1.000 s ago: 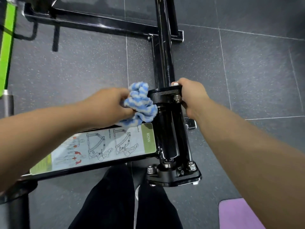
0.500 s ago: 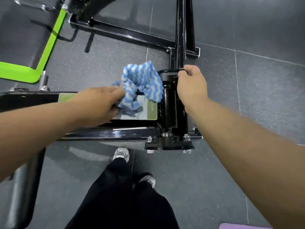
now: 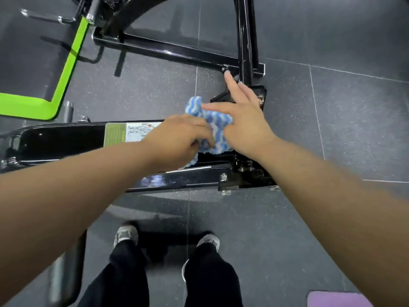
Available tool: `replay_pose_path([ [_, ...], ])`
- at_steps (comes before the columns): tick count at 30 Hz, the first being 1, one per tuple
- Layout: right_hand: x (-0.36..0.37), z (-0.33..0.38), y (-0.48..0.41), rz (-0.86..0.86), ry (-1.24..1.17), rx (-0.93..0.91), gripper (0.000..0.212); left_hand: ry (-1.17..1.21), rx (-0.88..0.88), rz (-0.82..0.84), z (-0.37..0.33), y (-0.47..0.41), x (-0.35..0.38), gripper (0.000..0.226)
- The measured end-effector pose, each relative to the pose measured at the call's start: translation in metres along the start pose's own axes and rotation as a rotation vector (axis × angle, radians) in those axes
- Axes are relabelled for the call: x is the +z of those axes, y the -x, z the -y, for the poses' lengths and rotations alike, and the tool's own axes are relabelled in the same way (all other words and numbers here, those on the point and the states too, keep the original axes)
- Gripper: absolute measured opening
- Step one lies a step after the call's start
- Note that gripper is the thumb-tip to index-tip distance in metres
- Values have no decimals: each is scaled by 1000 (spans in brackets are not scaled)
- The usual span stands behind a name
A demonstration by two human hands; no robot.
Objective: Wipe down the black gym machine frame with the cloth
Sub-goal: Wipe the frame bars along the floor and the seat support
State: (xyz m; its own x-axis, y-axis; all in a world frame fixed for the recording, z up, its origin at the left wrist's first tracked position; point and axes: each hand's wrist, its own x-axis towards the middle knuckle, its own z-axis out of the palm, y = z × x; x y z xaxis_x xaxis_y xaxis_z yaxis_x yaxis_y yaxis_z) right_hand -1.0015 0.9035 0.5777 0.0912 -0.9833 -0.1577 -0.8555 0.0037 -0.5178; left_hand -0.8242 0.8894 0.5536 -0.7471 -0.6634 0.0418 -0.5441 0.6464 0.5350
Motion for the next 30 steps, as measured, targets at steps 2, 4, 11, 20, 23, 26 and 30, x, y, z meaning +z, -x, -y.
replay_pose_path([
  [2,-5,8,-1,193,235,54,64,5,-135,25,12,9,-16,32],
  [4,-2,19,4,264,340,150,62,-56,-194,110,30,27,-31,27],
  [11,36,64,18,94,322,199,18,99,-291,9,46,38,-48,37],
  [20,84,90,13,-140,156,575,46,177,-288,12,72,55,-41,44],
  [23,115,100,8,-126,279,451,58,156,-447,-79,82,64,-44,44],
  [26,111,93,17,18,351,249,61,68,-430,-20,90,70,-41,39],
  [30,78,52,34,63,444,359,59,46,-450,-38,100,64,-40,32],
])
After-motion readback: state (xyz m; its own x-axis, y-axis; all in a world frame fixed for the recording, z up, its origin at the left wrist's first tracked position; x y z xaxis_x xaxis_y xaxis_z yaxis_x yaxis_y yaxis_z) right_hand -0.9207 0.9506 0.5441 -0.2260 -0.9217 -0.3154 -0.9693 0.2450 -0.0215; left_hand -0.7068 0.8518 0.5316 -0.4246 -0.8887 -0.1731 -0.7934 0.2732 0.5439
